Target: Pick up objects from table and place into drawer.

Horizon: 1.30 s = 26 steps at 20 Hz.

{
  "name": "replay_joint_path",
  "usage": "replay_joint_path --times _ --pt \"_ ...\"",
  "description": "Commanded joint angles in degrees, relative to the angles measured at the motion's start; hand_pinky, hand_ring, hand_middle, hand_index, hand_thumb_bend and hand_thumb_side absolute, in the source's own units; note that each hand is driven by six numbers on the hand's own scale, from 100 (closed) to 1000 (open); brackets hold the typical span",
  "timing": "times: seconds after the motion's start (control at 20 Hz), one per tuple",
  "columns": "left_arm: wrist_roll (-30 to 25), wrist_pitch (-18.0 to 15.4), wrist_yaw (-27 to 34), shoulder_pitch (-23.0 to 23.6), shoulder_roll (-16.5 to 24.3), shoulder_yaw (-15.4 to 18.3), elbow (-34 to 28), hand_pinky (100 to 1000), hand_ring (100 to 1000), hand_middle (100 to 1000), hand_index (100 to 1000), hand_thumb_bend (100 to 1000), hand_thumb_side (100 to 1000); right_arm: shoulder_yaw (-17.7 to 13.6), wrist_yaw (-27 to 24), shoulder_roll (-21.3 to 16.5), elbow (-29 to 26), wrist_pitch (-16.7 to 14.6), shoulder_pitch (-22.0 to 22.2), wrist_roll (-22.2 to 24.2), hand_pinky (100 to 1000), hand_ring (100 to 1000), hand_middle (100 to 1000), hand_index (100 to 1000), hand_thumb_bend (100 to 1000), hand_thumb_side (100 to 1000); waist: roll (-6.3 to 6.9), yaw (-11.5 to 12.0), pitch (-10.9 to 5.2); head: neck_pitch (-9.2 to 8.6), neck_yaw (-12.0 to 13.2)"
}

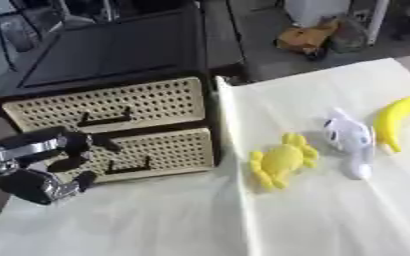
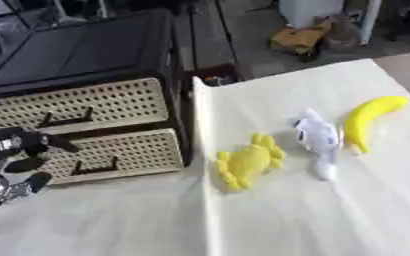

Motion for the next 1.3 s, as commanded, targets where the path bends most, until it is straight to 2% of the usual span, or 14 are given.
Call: replay_joint_path --times 0.05,0.25,0.45,1.05,1.3 --pt "-0.7 -1.1 -1.0 -1.0 1.1 1.2 0.2 100 100 100 915 100 434 -0.4 -0.5 -0.7 -0.9 0.1 -0.8 0.2 728 852 781 908 100 1000 -0.31 0.1 -0.91 -1.25 0.3" --pt "1.3 -2.2 -3.7 -1.2 0.9 1.2 0.1 100 100 100 905 100 425 -0.4 -0.6 -0.6 -0.9 0.1 -0.9 0.3 728 853 781 908 100 1000 -0.36 -0.1 -0.73 -1.80 0.6" --pt "2.6 -2.4 -5.5 -1.2 0.7 0.9 0.3 100 100 100 851 100 416 -0.4 -0.6 -0.5 -0.9 0.2 -0.9 0.3 729 853 780 908 100 1000 -0.30 -0.2 -0.56 -1.54 0.9" --pt "1.0 -3.9 -10.3 -0.8 0.5 1.1 1.8 100 100 100 866 100 383 -0.5 -0.9 -0.1 -0.9 0.9 -1.3 0.5 732 855 779 910 100 1000 0.35 -0.6 0.06 -0.26 0.1" --pt "0.6 -4.0 -10.7 -0.7 0.3 1.2 2.5 100 100 100 889 100 380 -0.5 -0.9 0.1 -0.9 1.1 -1.4 0.5 734 856 778 910 100 1000 0.52 -0.8 0.23 -0.54 -0.3"
